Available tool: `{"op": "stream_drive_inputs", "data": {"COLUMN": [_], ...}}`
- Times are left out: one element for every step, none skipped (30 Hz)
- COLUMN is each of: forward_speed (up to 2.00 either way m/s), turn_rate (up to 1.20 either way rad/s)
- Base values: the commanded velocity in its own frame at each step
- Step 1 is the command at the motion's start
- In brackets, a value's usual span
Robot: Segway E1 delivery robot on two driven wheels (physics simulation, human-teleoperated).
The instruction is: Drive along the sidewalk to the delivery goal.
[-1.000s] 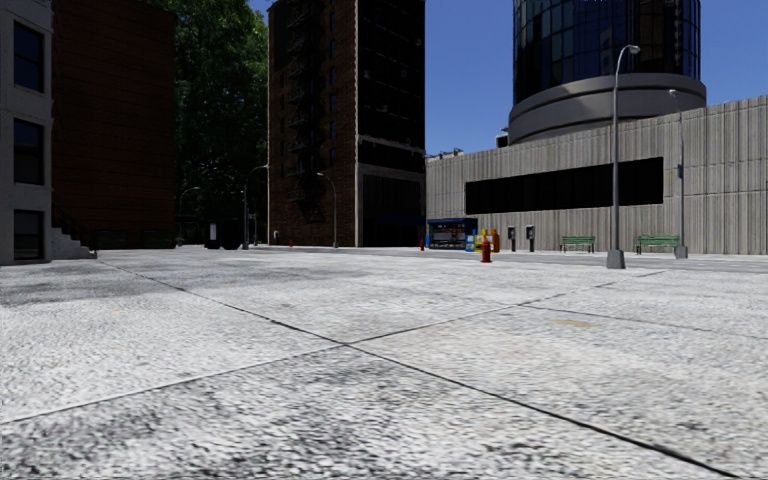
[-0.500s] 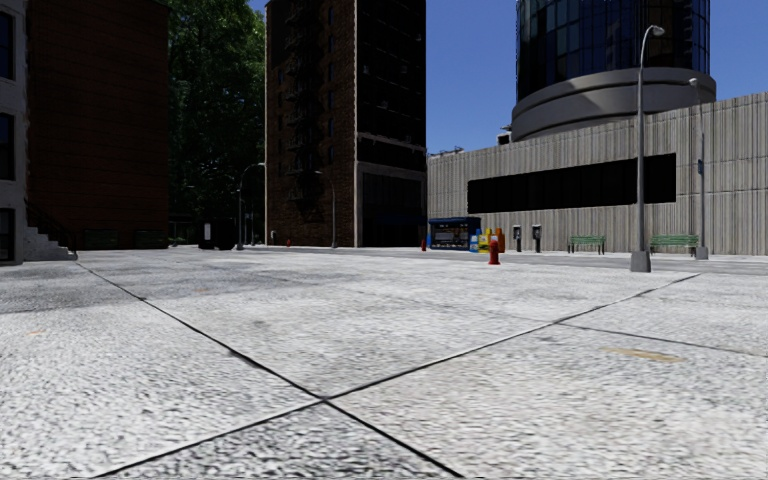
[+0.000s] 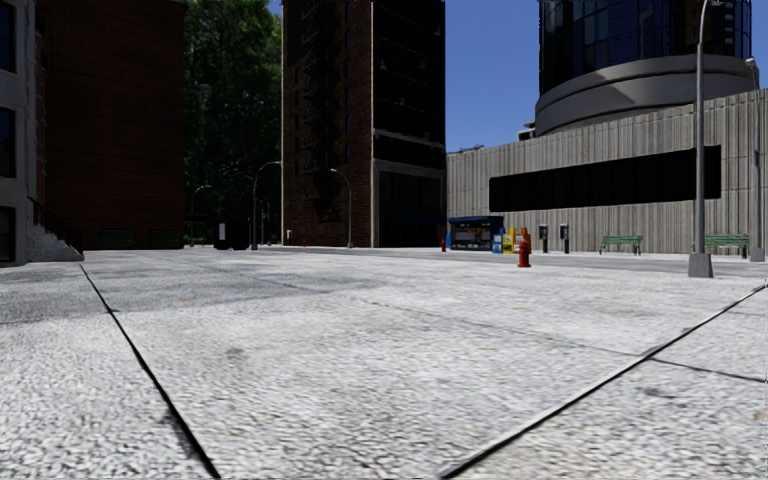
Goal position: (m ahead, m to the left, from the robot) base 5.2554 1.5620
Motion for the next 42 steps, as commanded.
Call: {"op": "stream_drive_inputs", "data": {"forward_speed": [2.00, 2.00, 2.00, 2.00, 2.00, 2.00, 2.00, 2.00, 2.00, 2.00, 2.00, 2.00, 2.00, 2.00, 2.00, 2.00, 2.00, 2.00, 2.00, 2.00, 2.00, 2.00, 2.00, 2.00, 2.00, 2.00, 2.00, 2.00, 2.00, 2.00, 2.00, 2.00, 2.00, 2.00, 2.00, 2.00, 2.00, 2.00, 2.00, 2.00, 2.00, 2.00], "turn_rate": [0.38, 0.38, 0.38, 0.39, 0.40, 0.43, 0.43, 0.45, 0.45, 0.45, 0.45, 0.45, 0.45, 0.45, 0.45, 0.45, 0.45, 0.45, 0.45, 0.41, 0.41, 0.22, 0.00, 0.00, 0.00, 0.00, 0.00, 0.00, 0.00, 0.00, 0.00, 0.00, 0.00, 0.00, 0.00, 0.00, 0.00, 0.00, 0.00, 0.00, 0.00, 0.00]}}
